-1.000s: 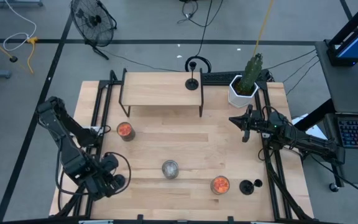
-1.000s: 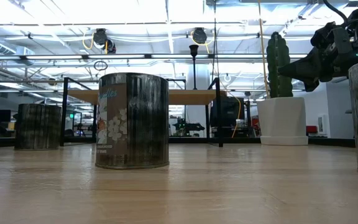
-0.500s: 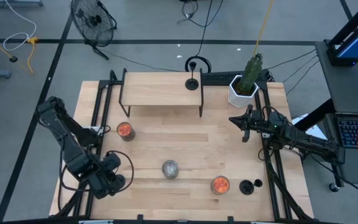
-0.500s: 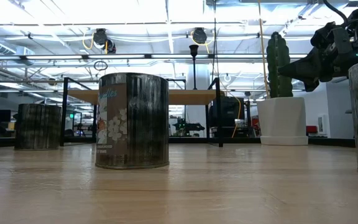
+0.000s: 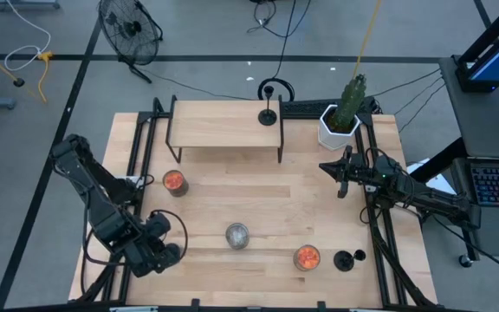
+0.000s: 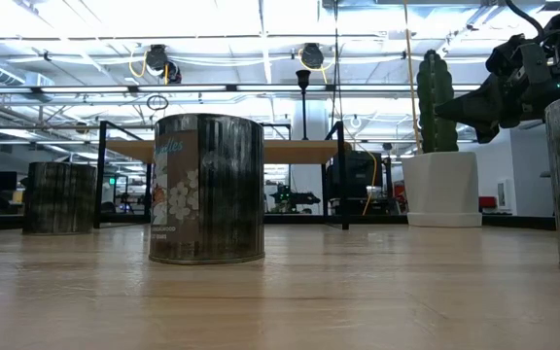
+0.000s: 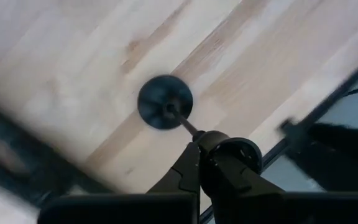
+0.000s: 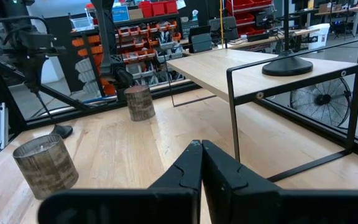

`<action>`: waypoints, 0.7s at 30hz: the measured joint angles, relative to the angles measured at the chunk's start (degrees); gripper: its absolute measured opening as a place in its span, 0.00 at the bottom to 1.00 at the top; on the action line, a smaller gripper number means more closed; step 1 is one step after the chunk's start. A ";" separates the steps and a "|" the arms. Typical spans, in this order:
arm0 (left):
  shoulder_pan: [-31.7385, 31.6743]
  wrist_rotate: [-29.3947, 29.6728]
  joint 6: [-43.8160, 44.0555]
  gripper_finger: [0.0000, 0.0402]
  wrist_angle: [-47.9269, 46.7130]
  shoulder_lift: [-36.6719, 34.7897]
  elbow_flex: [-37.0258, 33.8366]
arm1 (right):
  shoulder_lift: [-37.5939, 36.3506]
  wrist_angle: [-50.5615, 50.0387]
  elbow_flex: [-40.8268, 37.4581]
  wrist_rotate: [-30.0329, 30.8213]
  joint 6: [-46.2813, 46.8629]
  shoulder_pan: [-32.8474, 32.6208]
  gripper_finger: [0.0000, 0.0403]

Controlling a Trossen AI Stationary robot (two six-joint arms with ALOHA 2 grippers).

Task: Pick & Place candle stick holders
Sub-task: Put the left black candle holder on the shelf

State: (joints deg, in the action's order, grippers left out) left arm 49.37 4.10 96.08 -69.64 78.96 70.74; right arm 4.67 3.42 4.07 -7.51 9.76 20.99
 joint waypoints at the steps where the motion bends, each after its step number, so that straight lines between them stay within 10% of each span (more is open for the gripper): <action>1: -0.20 0.45 0.03 0.02 0.18 -0.14 0.00 | 0.00 0.00 0.00 0.00 0.00 0.02 0.00; 21: -7.33 5.41 -6.01 0.02 0.43 -7.31 0.09 | 0.40 7.68 -0.02 -1.14 3.26 0.01 0.00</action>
State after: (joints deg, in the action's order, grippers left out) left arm 42.04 9.51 90.06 -69.21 71.65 70.83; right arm 5.07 11.10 4.05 -8.64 13.02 21.01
